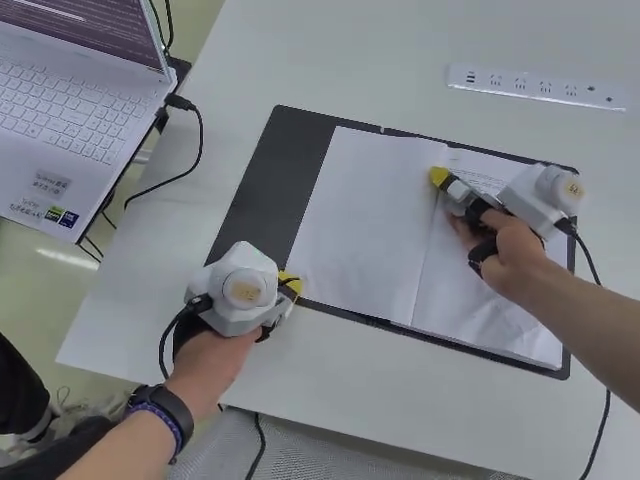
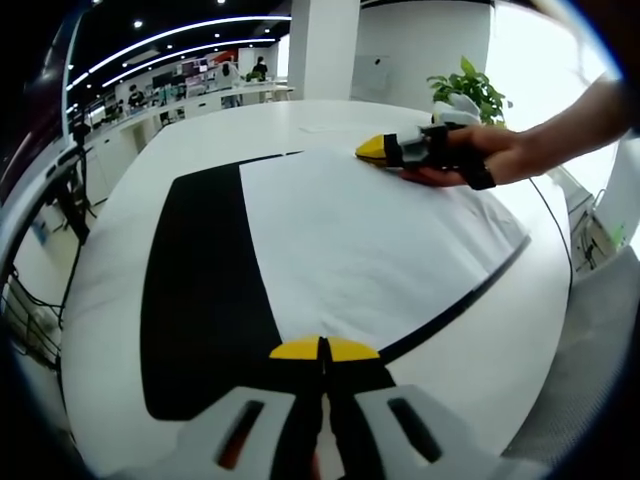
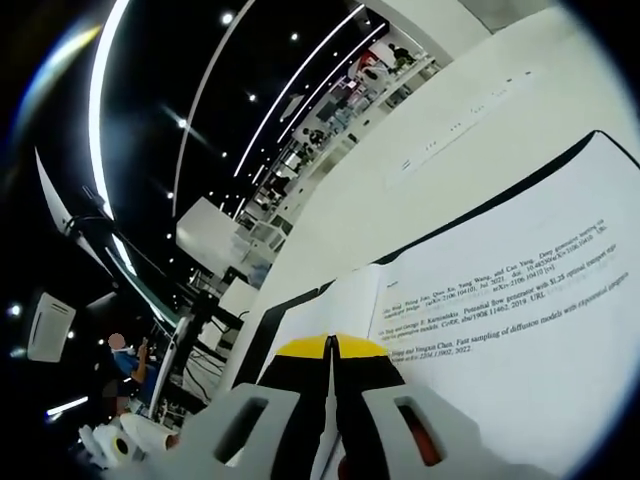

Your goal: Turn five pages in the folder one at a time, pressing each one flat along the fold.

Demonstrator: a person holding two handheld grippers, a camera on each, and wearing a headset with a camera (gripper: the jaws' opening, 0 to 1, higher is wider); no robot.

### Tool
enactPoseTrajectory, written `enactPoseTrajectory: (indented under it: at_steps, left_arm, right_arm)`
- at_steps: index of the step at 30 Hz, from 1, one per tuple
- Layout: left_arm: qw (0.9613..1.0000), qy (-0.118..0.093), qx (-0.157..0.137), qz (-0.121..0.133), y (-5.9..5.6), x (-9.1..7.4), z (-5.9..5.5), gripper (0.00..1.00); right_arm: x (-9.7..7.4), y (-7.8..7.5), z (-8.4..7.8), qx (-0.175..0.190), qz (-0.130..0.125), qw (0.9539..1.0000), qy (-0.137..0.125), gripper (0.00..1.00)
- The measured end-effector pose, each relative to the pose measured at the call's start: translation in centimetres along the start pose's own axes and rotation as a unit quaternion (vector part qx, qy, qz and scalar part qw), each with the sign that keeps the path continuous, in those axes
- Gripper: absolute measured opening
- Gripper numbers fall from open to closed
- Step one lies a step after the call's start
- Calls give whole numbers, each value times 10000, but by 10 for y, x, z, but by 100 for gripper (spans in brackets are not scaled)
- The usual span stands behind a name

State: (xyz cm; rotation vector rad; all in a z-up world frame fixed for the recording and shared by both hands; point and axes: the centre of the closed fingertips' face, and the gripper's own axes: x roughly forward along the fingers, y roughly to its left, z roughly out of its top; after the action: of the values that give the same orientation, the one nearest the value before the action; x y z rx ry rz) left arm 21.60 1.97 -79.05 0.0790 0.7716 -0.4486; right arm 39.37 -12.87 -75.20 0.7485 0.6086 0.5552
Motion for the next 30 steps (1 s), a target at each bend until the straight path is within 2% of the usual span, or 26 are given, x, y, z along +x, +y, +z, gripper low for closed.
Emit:
enactPoseTrajectory:
  at_steps: [3, 5, 6, 8, 13, 23, 30]
  left_arm:
    - [10000, 21, 18, -18, 0, 0, 0, 0]
    - [9999, 77, -143, -28, 1, 0, 1, 0]
    - [9999, 87, -123, -30, 2, 1, 1, 0]
    - [9998, 173, 119, -70, 0, 1, 0, 0]
    - [9997, 178, 98, -130, 0, 1, 0, 0]
    - [9997, 155, 132, -116, -1, 1, 1, 0]
    - [9998, 148, 105, -100, -1, 0, 1, 0]
  right_arm:
    - [-4, 3, -7, -70, 54, 9999, 90, 0]
    - [-7, 5, -10, -152, 86, 9997, 157, 0]
    - [-8, 6, -12, -222, 113, 9995, 212, 0]
    - [-11, 7, -16, -319, 169, 9988, 317, 0]
    - [-19, 10, -30, -541, 327, 9964, 562, 0]
    - [-39, 12, -47, -604, 457, 9954, 595, 0]
    - [-53, 20, -67, -694, 600, 9923, 828, 0]
